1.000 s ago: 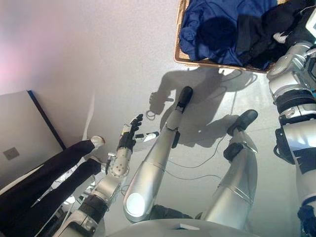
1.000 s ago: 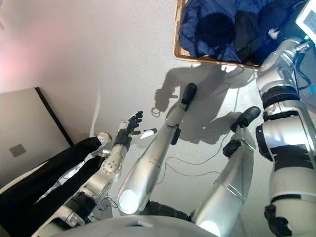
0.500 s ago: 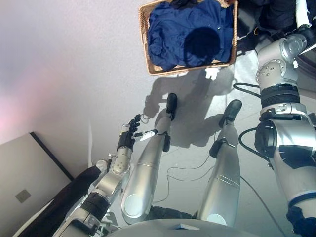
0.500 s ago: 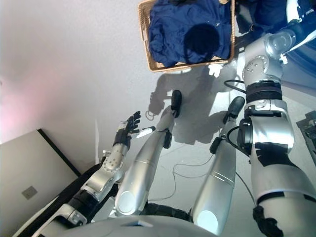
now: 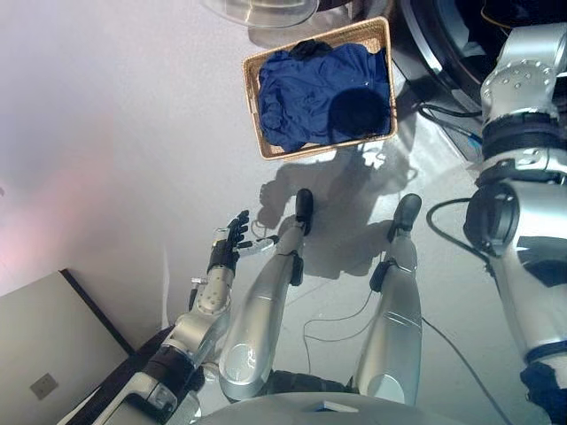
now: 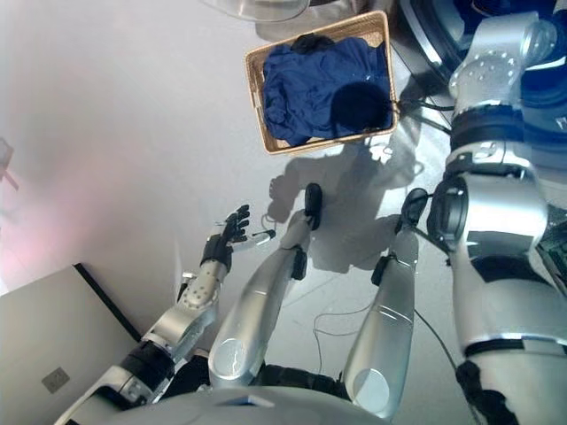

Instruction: Put the clothes in the basket into the washing machine.

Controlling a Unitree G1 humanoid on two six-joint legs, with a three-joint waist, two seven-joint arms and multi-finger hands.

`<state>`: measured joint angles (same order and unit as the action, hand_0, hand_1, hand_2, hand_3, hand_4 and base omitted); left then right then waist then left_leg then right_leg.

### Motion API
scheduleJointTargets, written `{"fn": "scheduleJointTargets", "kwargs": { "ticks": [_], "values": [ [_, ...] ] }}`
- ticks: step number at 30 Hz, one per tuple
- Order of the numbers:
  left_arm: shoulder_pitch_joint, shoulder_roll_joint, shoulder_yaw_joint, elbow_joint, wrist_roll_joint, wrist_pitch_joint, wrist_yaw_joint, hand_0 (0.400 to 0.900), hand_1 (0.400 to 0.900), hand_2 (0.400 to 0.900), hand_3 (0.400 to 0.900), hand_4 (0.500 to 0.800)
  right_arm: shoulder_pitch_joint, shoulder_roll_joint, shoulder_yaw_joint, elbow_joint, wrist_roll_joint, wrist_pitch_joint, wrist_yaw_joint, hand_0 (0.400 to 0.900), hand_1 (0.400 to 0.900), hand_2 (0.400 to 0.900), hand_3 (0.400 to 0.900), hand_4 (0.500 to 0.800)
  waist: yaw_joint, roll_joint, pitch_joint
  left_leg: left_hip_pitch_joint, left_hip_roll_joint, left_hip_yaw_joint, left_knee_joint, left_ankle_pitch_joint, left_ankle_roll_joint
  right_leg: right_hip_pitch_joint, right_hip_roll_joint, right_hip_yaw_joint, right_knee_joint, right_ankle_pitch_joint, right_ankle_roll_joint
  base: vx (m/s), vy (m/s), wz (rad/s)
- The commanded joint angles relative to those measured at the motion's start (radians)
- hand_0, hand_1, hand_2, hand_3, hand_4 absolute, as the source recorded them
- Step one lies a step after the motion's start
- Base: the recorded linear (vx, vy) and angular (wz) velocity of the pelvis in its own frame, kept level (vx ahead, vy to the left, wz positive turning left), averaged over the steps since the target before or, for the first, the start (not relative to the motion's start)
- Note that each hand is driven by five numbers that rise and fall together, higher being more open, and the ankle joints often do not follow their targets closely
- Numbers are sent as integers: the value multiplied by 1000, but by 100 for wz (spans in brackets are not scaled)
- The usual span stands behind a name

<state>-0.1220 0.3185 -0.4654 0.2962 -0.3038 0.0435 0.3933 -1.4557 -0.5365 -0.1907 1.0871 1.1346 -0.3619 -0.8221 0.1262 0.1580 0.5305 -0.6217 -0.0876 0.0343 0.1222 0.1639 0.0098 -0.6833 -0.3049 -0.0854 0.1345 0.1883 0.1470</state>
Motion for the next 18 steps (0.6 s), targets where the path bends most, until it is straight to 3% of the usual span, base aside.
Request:
{"fn": "scheduleJointTargets", "kwargs": {
  "ticks": [1, 3, 4, 5, 9, 18],
  "values": [
    [61, 59, -6, -8, -10, -18, -8, 900, 900, 900, 900, 800, -75, -141, 92, -10, 6, -2, 67, 400, 400, 400, 400, 500, 34, 62, -102, 12, -35, -39, 33, -135, -32, 24, -20, -45, 54, -68, 43, 46, 15, 12],
    [63, 61, -3, -3, -5, -18, -19, 900, 900, 900, 900, 800, -73, -160, 85, 6, 29, 7, 88, 400, 400, 400, 400, 500, 44, 63, -118, 19, -38, -41, 33, -136, -31, 37, -22, -51, 47, -68, 45, 38, 4, 9],
    [64, 64, -3, 6, -5, -19, -20, 900, 900, 900, 900, 800, -72, -169, 85, 20, 41, 12, 98, 498, 498, 498, 498, 559, 50, 63, -126, 23, -39, -44, 33, -137, -30, 44, -23, -53, 46, -69, 45, 47, 2, 10],
    [66, 65, -6, 9, -5, -19, -26, 900, 900, 900, 900, 800, -75, -177, 89, 29, 53, 15, 106, 900, 900, 900, 900, 800, 56, 62, -133, 28, -40, -47, 32, -138, -30, 50, -25, -55, 43, -69, 46, 40, 7, 7],
    [71, 67, -9, 17, -6, -21, -29, 900, 900, 900, 900, 800, -77, -191, 99, 58, 77, 24, 124, 900, 900, 900, 900, 800, 65, 59, -145, 39, -43, -52, 34, -141, -30, 68, -25, -57, 38, -70, 45, 15, 4, 3],
    [71, 63, -11, 21, -4, -10, -29, 900, 900, 900, 900, 800, -59, -138, 90, 80, 62, 37, 100, 900, 900, 900, 900, 800, 70, 50, -150, 52, -39, -48, 45, -148, -25, 89, -12, -51, 36, -73, 36, 3, 9, -3]
  ]
}}
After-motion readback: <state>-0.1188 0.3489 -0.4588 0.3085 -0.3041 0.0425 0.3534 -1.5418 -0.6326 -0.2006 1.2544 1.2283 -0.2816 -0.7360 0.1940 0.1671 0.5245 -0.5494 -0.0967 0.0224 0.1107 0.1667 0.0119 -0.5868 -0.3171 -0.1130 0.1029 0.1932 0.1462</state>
